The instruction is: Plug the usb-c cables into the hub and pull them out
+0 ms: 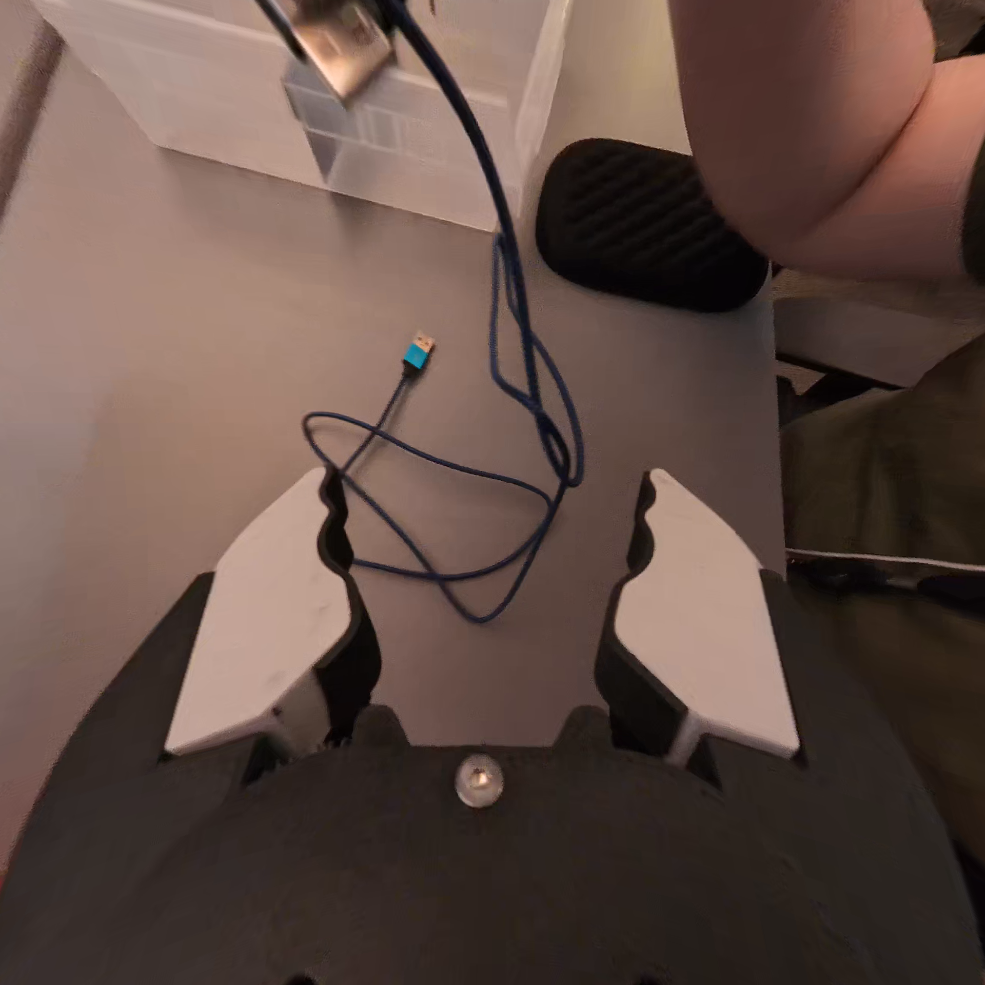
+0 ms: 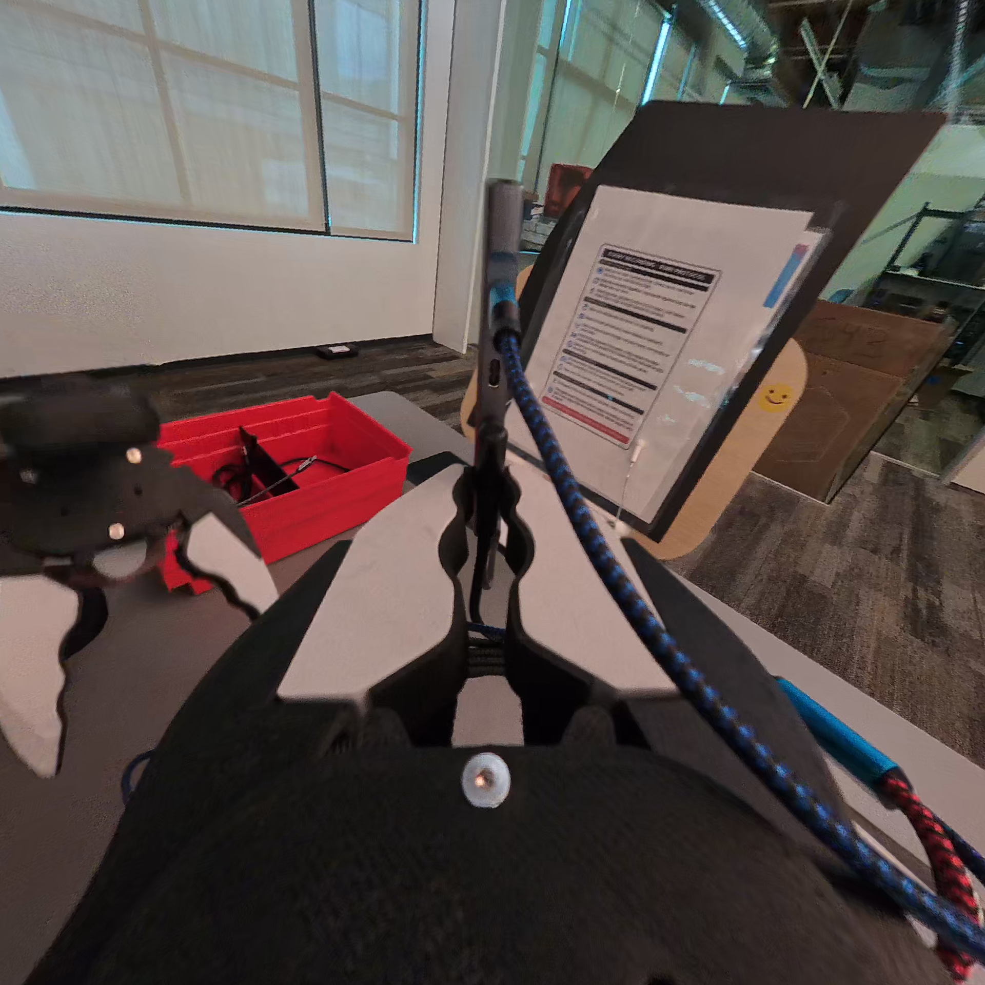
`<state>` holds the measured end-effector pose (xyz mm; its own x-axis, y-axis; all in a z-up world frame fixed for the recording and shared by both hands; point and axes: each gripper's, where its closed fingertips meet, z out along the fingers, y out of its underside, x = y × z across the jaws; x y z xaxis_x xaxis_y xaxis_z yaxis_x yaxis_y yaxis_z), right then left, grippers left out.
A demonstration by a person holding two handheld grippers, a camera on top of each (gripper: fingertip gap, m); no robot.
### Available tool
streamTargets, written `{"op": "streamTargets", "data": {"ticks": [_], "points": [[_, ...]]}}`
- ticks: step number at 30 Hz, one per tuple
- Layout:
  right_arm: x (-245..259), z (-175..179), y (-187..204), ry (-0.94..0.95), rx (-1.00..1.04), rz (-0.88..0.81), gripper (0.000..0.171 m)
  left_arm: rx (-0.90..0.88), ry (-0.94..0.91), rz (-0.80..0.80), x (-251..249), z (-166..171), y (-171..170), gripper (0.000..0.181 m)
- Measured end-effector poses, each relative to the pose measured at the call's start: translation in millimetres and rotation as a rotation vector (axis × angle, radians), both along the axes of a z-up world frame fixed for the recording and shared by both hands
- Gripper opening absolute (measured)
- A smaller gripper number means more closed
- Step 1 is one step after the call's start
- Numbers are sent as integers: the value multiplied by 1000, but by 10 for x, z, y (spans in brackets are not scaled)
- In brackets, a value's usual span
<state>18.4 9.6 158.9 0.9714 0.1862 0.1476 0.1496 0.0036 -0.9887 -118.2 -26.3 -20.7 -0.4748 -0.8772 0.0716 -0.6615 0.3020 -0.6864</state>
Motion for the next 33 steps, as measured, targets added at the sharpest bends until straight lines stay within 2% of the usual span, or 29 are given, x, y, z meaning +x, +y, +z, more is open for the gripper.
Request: {"op": "streamTargets", "data": {"ticks": [4,6,12,16,19,25,33], "points": [[169,-12,-89,21,28,-42,9,-134,93,38,272,-234,-229,101],[251,-53,-120,34,40,-59,9,-130,136,84,364,-395,-229,98],[329,-179,-122,37,18,-45,9,94,132,331,671,-897,165,97],[347,-267,-103,21,-10,-38,9,151,210,466,648,-1183,464,119],[335,-292,-81,16,-16,-29,9,114,274,517,600,-1369,582,119],[348,-323,-53,-18,-30,-51,9,109,253,535,626,-1436,677,109],[344,-358,-34,-17,-45,-46,9,128,220,529,709,-1473,628,123]]}}
